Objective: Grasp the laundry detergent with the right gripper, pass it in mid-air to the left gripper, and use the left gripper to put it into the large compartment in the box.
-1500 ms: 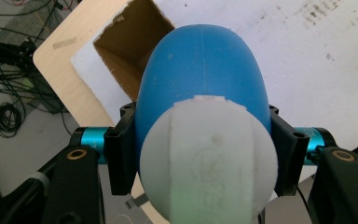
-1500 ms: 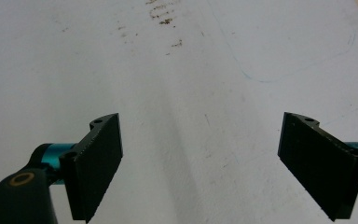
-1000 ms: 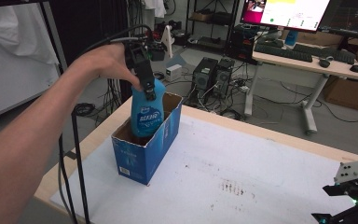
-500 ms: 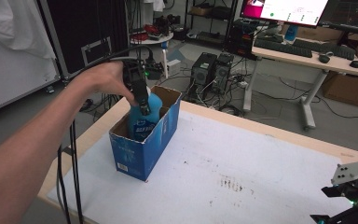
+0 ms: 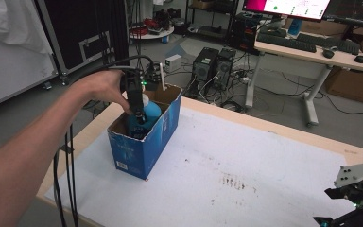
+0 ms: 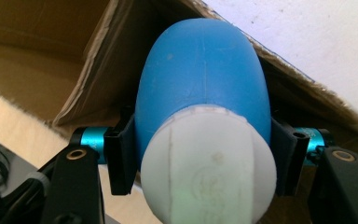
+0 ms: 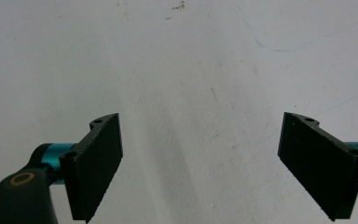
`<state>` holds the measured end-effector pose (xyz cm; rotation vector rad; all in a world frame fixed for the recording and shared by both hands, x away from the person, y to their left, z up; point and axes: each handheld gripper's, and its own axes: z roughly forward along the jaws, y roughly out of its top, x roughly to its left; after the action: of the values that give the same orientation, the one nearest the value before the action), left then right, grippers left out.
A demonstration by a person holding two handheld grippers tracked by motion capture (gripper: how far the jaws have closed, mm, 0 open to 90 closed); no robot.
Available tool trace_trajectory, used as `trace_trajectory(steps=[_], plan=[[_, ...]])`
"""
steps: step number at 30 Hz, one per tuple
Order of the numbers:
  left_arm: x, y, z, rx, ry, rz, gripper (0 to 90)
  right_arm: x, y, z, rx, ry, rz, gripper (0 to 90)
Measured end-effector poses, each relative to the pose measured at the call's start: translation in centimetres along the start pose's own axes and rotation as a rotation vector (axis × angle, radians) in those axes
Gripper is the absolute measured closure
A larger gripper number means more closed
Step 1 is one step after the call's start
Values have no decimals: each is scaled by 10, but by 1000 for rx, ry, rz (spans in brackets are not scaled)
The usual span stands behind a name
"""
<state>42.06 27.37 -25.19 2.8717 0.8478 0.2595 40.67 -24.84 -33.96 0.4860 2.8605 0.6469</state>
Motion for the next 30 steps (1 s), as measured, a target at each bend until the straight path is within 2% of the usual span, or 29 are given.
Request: trace_trajectory(steps=[10,13,21,30], plan=[[-1,-6,19,19,-22,31,382,-1,-1,1,10,0,-2,131],[-1,-7,22,14,-25,29,381,-1,-1,1,13,-1,-3,131],[-3,-8,23,5,-22,47,380,0,-1,2,15,-4,-3,131],[-3,-10,23,-4,-18,43,378,0,1,2,14,-6,-6,131]])
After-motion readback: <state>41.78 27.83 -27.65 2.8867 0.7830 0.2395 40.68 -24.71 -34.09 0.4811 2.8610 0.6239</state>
